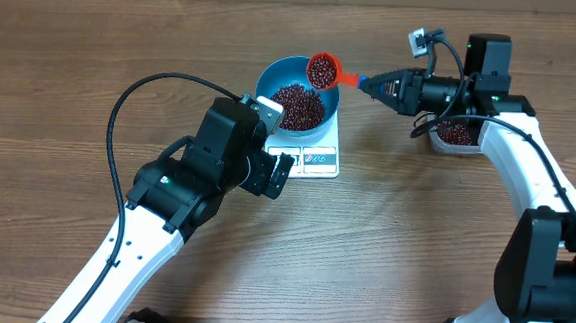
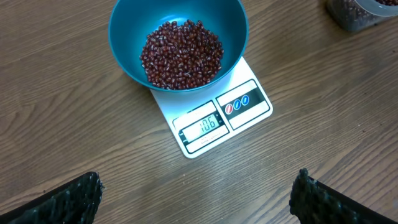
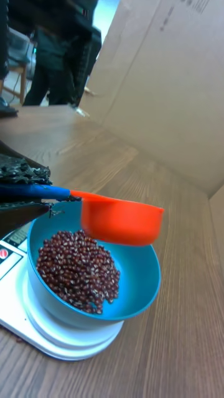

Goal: Scoop item into bowl and weigh 150g on scale
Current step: 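Carry the filled scoop with the right gripper over the blue bowl, then tip the scoop with the right gripper to pour beans into the bowl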

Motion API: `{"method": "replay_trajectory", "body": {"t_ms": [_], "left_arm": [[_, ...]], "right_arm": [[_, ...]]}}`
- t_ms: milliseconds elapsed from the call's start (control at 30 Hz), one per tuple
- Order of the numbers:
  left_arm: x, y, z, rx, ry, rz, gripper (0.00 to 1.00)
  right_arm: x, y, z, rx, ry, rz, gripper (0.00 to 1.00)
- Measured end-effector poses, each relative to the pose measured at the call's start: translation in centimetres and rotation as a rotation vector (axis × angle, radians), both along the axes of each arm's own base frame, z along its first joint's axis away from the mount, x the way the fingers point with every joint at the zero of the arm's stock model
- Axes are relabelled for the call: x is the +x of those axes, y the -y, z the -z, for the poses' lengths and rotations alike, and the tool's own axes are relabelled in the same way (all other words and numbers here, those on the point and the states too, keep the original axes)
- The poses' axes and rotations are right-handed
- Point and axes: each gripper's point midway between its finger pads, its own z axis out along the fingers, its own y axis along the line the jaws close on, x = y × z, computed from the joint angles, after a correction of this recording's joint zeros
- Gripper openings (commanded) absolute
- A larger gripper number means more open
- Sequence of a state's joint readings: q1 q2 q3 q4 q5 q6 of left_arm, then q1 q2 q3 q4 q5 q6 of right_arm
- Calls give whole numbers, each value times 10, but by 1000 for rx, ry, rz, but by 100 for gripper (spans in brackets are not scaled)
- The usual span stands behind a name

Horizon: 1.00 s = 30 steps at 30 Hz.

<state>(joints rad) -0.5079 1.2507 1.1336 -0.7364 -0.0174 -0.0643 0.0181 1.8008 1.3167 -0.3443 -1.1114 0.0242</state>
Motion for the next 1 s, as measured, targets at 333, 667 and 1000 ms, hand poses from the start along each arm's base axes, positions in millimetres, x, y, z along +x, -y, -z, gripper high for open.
{"method": "replay_trajectory", "body": {"t_ms": [333, 667, 1000], "left_arm": [[0, 0, 0, 0, 0, 0, 100], [0, 0, 0, 0, 0, 0, 100], [0, 0, 0, 0, 0, 0, 100]], "right_arm": [[2, -15, 10, -91, 78, -10, 4], [4, -24, 17, -170, 162, -27, 3], [5, -23, 20, -230, 290, -70, 4]]}}
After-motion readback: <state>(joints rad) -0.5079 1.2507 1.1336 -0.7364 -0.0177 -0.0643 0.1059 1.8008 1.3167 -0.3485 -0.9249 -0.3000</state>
